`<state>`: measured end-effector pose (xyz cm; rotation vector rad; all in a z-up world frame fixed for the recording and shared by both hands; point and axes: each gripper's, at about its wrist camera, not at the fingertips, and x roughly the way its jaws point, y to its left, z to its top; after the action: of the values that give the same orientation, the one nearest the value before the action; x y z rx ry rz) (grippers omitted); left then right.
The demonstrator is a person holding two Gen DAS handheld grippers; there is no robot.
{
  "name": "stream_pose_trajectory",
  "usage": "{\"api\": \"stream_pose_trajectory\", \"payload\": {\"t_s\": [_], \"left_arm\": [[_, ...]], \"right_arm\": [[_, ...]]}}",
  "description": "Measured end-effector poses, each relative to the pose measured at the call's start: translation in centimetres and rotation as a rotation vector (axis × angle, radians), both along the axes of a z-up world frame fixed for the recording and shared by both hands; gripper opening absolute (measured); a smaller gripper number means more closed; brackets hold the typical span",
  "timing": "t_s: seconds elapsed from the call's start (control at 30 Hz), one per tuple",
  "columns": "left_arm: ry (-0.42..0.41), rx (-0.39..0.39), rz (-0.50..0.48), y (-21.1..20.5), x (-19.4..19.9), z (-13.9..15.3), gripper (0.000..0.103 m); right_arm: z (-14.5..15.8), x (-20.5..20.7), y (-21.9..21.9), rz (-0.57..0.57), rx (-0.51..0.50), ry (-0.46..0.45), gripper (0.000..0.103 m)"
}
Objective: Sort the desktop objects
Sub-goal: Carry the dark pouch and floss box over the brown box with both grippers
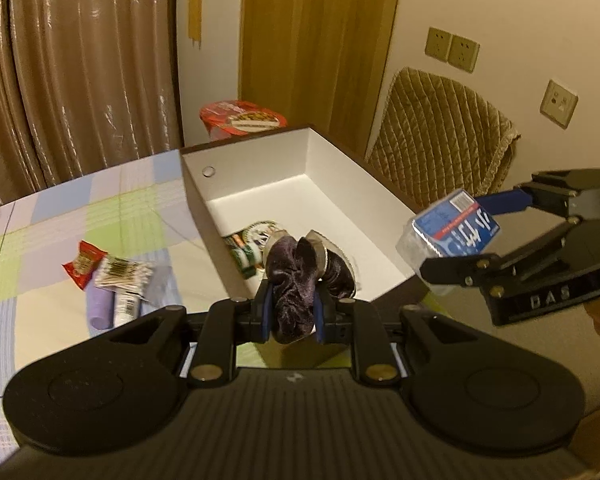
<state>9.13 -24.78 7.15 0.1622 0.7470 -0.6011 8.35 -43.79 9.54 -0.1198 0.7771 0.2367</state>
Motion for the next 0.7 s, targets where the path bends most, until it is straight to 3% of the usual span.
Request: {"api": "stream_pose_trajectory", "payload": {"t_s": [0.23,0.7], "left_arm": [[0.009,0.049,-0.040,-2.7,0.0,-0.7,0.016],[0.028,0.060,-0.015,-4.0,0.8,-1.3,0.016]], "right_arm": [[-0.5,0.0,-3.2,-0.059,0.012,0.029,0.088],[-1.2,1.5,-3.7,-0.016,-0.023,0.071,0.088]]}}
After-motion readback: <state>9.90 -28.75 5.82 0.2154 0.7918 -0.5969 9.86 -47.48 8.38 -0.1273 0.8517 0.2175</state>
